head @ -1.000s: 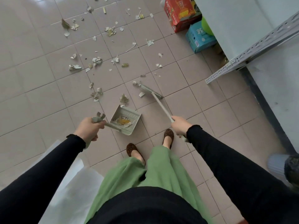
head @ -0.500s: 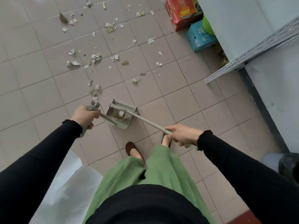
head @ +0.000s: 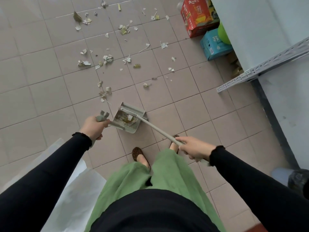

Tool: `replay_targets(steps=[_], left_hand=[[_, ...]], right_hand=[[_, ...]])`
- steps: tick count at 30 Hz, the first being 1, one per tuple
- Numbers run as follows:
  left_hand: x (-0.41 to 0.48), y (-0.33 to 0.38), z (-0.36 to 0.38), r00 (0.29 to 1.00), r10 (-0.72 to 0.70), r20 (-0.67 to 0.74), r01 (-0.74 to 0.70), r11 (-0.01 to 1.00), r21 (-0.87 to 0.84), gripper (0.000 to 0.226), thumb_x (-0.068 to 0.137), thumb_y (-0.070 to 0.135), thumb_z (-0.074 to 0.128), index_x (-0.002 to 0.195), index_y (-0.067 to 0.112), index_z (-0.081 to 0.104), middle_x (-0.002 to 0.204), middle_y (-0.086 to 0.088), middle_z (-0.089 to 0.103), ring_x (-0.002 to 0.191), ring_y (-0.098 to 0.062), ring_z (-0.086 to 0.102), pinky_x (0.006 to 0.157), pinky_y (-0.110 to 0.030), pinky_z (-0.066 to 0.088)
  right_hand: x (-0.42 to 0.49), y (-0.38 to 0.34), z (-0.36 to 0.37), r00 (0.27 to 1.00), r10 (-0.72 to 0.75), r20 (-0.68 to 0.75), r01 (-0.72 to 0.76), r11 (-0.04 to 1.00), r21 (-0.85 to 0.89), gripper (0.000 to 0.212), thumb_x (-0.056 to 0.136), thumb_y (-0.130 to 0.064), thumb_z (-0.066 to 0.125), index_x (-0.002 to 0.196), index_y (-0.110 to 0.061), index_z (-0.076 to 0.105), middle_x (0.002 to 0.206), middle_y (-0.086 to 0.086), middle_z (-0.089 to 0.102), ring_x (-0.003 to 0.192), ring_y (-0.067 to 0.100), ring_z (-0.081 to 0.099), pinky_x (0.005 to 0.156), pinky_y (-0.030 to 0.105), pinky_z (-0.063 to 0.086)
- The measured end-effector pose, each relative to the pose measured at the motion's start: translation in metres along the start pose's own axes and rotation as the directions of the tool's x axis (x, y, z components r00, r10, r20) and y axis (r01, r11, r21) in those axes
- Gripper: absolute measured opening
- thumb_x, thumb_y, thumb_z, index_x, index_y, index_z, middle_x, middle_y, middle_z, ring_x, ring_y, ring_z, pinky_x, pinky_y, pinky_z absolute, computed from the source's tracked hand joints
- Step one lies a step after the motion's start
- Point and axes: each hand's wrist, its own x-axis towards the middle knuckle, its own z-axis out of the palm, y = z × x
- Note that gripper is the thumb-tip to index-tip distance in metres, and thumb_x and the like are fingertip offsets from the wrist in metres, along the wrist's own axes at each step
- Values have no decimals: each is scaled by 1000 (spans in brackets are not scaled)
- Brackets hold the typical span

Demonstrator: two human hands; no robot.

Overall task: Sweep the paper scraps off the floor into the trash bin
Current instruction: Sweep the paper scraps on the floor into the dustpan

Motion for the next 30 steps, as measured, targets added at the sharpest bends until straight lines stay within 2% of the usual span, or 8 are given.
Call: replay_targets(steps=[2,5,12,18,22,25,28,30], left_hand=[[-4,-9,-10,1000,-3,-21,2,999,-43,11,97,17,60,97,8,66,99,-17,62,51,-21,39,51,-27,36],[-8,-23,-29,997,-27,-71,18,991,-135,8,96,15,61,90,12,65,101,-18,63,49,-20,37,51,-26,33],[4,-34,-77,985,-96,-141,62,972,-225,13,97,19,62,102,7,64,103,-17,65,49,-20,36,50,-27,33],[29,-21,-108,968,-160,-194,109,962,-250,9,97,19,62,97,10,63,97,-15,65,50,-21,38,51,-28,35],[49,-7,-127,961,-181,-209,129,962,-239,18,97,21,62,108,7,63,103,-14,68,51,-21,40,51,-29,38],[63,3,-137,962,-185,-202,139,965,-222,24,98,22,61,113,3,62,105,-11,68,50,-22,43,51,-29,41],[72,13,-138,960,-190,-206,142,964,-226,24,99,20,60,114,1,61,107,-12,67,50,-22,41,51,-28,39],[75,17,-137,959,-192,-209,141,961,-236,24,99,18,59,114,0,61,106,-15,65,50,-21,39,50,-27,36]], right_hand=[[-12,-3,3,1000,-16,-9,16,999,40,50,99,-14,39,147,-31,43,83,3,47,54,12,40,39,23,36],[-6,-31,3,993,-102,-66,103,994,22,50,99,-12,37,147,-27,43,81,1,48,55,12,41,43,27,37],[70,-128,-18,979,-185,-88,184,983,-25,51,99,-9,33,146,-25,43,78,4,47,57,18,41,45,26,38],[150,-222,-46,978,-201,-60,185,963,-195,40,95,-9,32,130,-14,50,90,11,55,64,26,53,56,38,53],[177,-277,-57,983,-174,-56,146,932,-331,35,99,-7,32,129,-5,50,95,13,56,69,29,55,49,29,45],[180,-300,-57,979,-197,-59,148,873,-464,39,101,-7,36,136,1,50,110,14,62,84,28,56,61,31,47],[168,-292,-63,990,-128,51,136,851,-508,40,99,-10,44,137,-2,54,86,5,57,67,19,52,52,23,40],[148,-278,-78,991,-78,111,124,853,-507,39,100,-13,40,138,-10,52,78,4,51,57,16,48,46,24,40]])
